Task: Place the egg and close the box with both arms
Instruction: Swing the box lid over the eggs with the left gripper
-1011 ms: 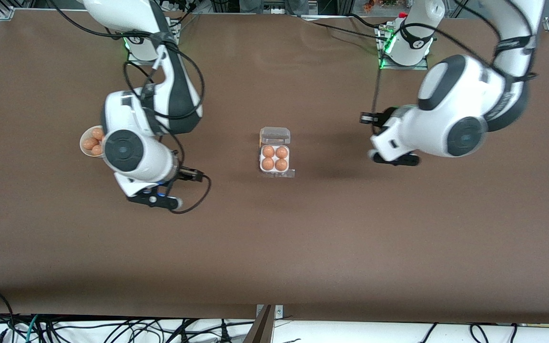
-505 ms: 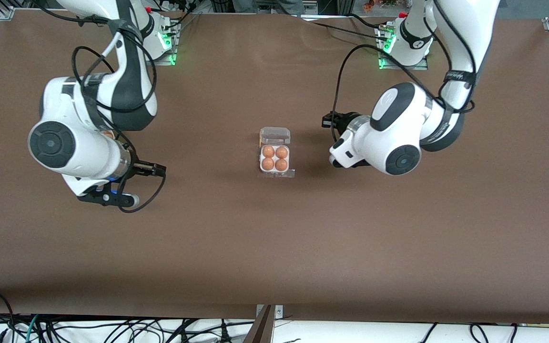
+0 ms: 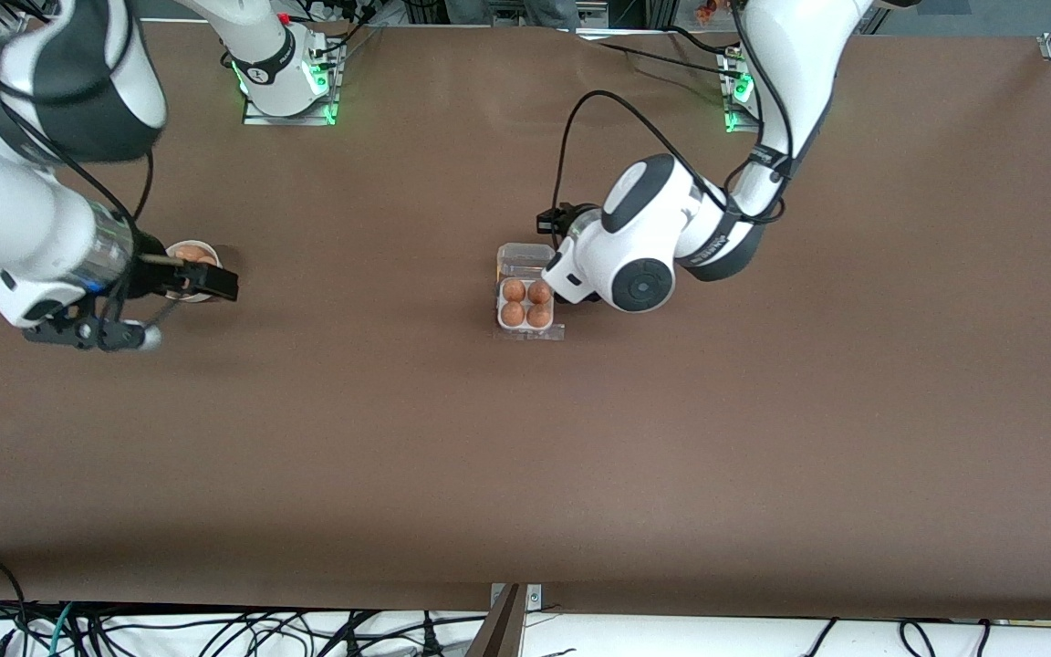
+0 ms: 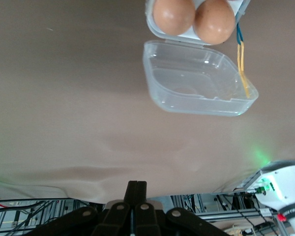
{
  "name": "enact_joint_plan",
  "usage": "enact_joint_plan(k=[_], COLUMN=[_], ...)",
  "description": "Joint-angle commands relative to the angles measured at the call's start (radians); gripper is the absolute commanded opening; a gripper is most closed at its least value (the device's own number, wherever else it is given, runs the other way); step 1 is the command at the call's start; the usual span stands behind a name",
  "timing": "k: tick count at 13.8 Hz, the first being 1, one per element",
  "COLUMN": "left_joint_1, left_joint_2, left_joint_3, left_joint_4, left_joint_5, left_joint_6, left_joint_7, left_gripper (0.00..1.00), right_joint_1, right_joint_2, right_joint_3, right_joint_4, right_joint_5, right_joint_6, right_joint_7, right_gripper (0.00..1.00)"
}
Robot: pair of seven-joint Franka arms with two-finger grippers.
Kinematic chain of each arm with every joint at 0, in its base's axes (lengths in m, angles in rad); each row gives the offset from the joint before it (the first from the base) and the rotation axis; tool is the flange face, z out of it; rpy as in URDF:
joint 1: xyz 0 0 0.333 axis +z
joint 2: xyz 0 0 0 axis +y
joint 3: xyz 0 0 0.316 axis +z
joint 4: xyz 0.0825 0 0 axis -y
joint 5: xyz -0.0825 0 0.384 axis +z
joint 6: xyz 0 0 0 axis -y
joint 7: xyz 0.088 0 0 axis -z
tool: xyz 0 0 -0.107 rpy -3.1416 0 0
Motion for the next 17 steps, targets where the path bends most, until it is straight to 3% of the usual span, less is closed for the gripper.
enact_joint_plan(k=[1,8,17], left_joint_1=[-0.043,-0.126,-0.117], left_joint_2=[0.035,0.112,0.132], left_joint_3=[0.011,0.014,0.055], left_joint_4=[0.036,0.036,0.039], left_joint_5=[-0.017,-0.008,-0.006], left_joint_6=[0.032,0.165,0.234], left_joint_7=[-0.057,-0.084,-0.08], left_gripper=[0.0,0.0,0.0], right_joint_1=[-0.085,-0.191,-0.257], right_joint_2=[-0.116,-0.202,-0.262], right_joint_3=[0.079,0.131,0.144], right_joint_4=[-0.133,-0.129,-0.203], right_joint_5=[-0.017,-0.11,-0.118], right_joint_6=[0.028,0.08,0.072], right_joint_7=[-0.02,-0.007,-0.118], right_gripper=[1.0,1.0,1.0])
